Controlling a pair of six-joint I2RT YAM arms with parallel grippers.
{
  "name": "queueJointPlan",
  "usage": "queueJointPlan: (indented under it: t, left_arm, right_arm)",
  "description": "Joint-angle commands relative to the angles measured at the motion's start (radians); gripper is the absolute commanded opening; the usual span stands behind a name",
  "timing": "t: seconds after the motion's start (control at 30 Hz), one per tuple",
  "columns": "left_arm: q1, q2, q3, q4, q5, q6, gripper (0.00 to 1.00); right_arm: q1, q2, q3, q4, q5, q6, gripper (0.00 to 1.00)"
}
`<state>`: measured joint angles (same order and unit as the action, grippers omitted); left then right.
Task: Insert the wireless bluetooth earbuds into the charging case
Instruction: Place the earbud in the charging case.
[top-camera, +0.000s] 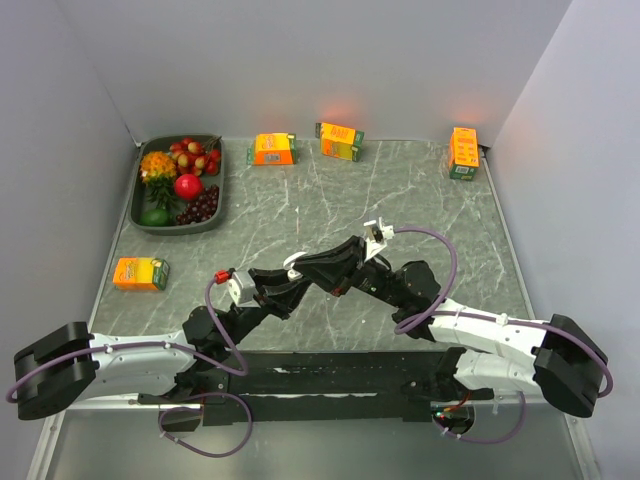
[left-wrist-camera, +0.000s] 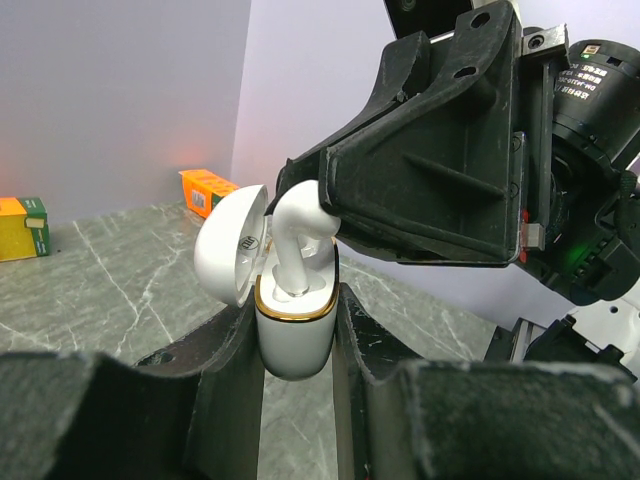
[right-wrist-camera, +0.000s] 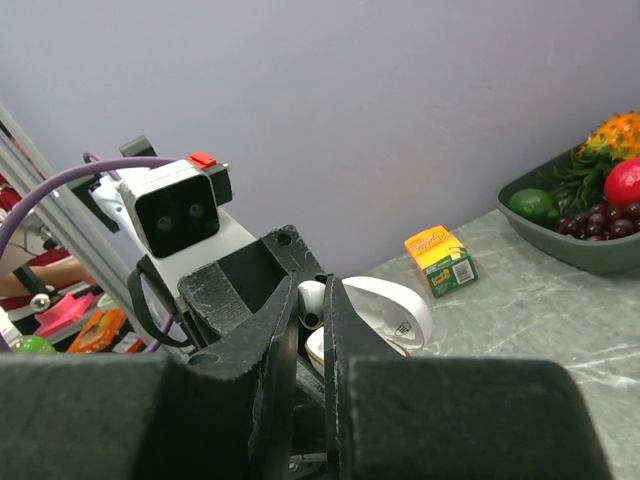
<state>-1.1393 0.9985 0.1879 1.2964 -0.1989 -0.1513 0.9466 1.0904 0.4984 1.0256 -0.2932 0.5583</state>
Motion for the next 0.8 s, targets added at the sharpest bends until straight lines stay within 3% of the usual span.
queueJointPlan:
  t: [0.0, 0.77]
  left_arm:
    - [0.001, -0.009, 0.039, 0.084, 0.019, -0.011, 0.01]
    - [0.001, -0.032, 0.030, 0.076, 0.013, -0.007, 0.01]
  right_arm:
    - [0.017, 0.017, 0.020, 0.037, 0.005, -0.009, 0.00]
    - [0.027, 0.017, 0.003, -0.010, -0.030, -0.006, 0.00]
